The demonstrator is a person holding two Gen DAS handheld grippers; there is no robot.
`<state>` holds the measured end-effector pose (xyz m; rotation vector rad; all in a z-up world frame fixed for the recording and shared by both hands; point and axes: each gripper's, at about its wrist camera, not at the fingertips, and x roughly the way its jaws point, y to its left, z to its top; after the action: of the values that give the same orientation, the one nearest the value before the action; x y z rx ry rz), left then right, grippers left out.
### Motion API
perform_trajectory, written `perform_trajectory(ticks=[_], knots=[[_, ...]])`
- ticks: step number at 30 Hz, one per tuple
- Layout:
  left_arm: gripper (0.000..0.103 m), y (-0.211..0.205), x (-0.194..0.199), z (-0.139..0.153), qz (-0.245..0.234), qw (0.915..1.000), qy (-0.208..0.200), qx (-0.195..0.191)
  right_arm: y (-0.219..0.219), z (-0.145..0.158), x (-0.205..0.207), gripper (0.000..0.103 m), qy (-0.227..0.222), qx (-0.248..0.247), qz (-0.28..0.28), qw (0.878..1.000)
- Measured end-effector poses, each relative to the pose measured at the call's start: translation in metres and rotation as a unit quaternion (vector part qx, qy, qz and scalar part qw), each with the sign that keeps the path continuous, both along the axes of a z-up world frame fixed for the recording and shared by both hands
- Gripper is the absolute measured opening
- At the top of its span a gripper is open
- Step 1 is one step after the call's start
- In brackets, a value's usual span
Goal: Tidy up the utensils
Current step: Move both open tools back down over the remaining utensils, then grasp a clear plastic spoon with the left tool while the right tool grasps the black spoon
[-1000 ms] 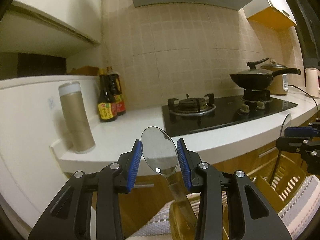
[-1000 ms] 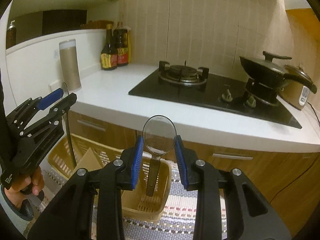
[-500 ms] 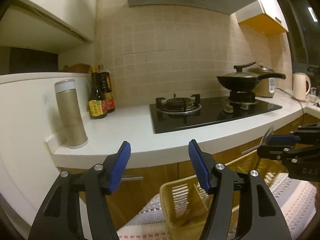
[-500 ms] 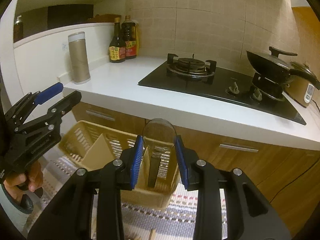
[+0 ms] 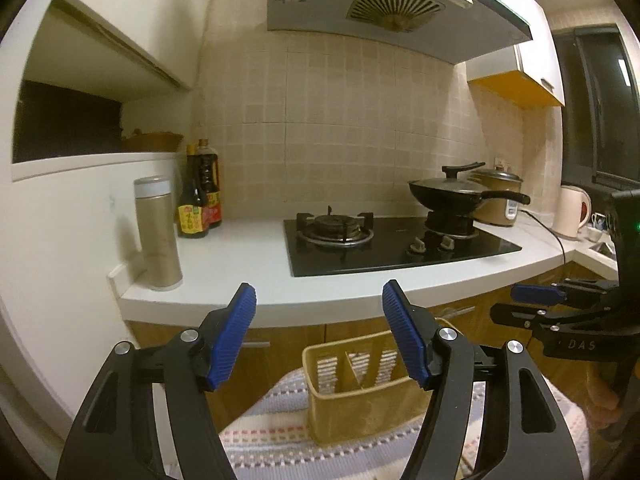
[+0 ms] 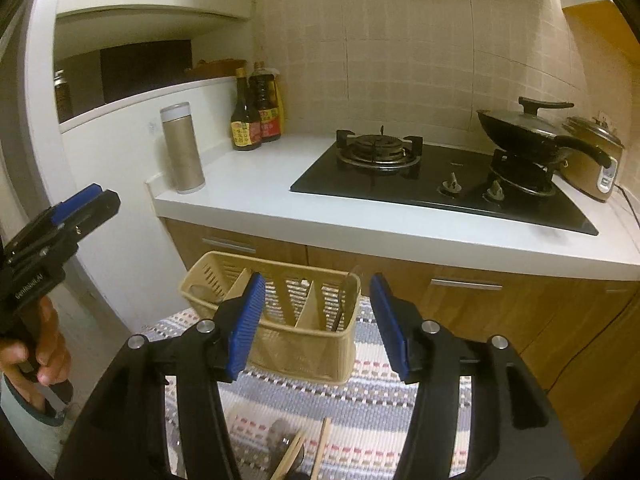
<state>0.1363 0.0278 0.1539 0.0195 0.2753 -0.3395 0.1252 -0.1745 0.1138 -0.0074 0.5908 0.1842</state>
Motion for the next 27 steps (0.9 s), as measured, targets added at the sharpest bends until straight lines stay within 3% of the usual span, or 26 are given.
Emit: perform_trajectory(ticks=[5,10,14,17,21,27], knots=[[0.064,0.006,-0.019,0.001,-0.012,0.9986,0.052,0.0,0.003,0.0,-0.022,0.051,0.018,-0.012,-0.002,1.0],[0.064,0.008,-0.027,-0.036,-0.024,0.9878,0.153,0.019,0.003,-0.023,-0.029,0.051,0.077,-0.011,0.009,0.997],[0.064,0.004,-0.029,-0.088,-0.039,0.9678,0.244,0.047,0.002,-0.067,-0.026,0.051,0.171,0.0,0.03,0.985],[0.064,0.002,-0.028,-0.13,-0.045,0.949,0.306,0.063,-0.003,-0.106,-0.023,0.051,0.252,0.031,0.05,0.966],[0.064,0.004,-0.018,-0.173,-0.045,0.9273,0.369,0.046,-0.01,-0.146,-0.019,0.051,0.324,0.055,0.056,0.943],[0.064,-0.003,-0.008,-0.196,-0.04,0.9172,0.394,0.041,-0.013,-0.177,-0.021,0.043,0.36,0.058,0.067,0.929]])
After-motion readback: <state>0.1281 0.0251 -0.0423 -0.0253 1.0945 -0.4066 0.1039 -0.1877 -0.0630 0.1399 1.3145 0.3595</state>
